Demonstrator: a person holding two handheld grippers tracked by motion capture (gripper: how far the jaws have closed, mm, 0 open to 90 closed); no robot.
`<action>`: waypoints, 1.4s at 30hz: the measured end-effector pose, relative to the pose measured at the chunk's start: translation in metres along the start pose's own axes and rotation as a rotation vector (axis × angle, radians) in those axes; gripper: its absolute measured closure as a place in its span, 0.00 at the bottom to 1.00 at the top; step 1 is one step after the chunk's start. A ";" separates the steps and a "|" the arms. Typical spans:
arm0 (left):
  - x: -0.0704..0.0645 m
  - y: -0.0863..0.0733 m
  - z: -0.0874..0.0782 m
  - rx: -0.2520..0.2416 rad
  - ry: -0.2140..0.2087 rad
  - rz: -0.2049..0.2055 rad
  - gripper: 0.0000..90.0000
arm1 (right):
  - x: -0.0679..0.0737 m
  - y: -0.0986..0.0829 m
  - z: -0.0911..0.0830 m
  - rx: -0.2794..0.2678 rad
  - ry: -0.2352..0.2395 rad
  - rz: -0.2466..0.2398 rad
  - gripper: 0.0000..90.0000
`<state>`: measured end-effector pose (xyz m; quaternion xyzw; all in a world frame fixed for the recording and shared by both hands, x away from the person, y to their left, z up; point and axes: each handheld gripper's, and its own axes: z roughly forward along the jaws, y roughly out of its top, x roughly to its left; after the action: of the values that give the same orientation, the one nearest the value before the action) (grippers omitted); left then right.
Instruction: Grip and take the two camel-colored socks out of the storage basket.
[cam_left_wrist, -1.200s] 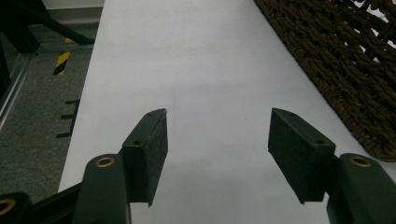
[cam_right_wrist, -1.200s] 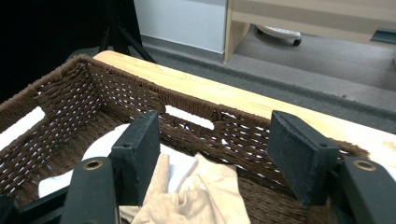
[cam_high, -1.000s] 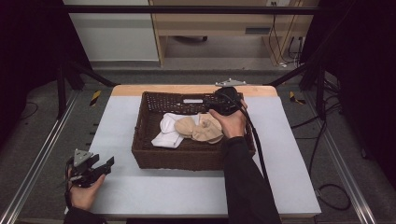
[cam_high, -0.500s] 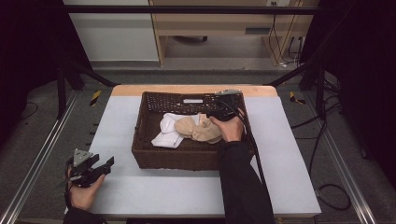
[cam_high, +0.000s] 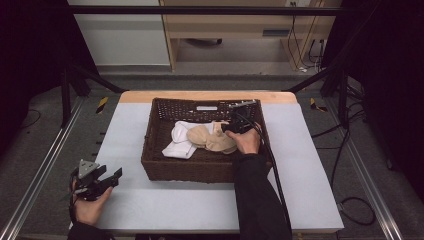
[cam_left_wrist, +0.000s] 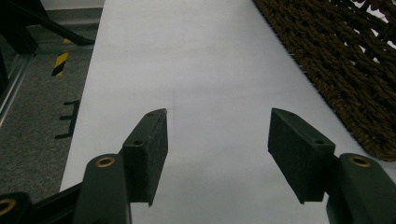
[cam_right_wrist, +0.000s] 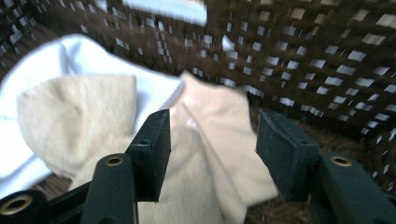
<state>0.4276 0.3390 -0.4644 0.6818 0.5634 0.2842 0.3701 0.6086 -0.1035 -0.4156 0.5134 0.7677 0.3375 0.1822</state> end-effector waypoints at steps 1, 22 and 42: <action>0.000 0.000 0.000 0.001 0.000 0.000 0.42 | 0.000 -0.001 0.002 0.020 0.005 0.003 0.51; 0.001 0.000 0.001 0.006 -0.002 -0.002 0.42 | 0.000 -0.003 0.007 0.190 0.110 0.022 0.95; 0.001 -0.001 0.001 0.012 0.005 -0.002 0.42 | 0.020 0.028 -0.113 -0.164 0.194 -0.093 0.96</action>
<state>0.4285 0.3401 -0.4657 0.6828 0.5667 0.2821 0.3647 0.5484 -0.1157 -0.3151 0.4254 0.7746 0.4383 0.1641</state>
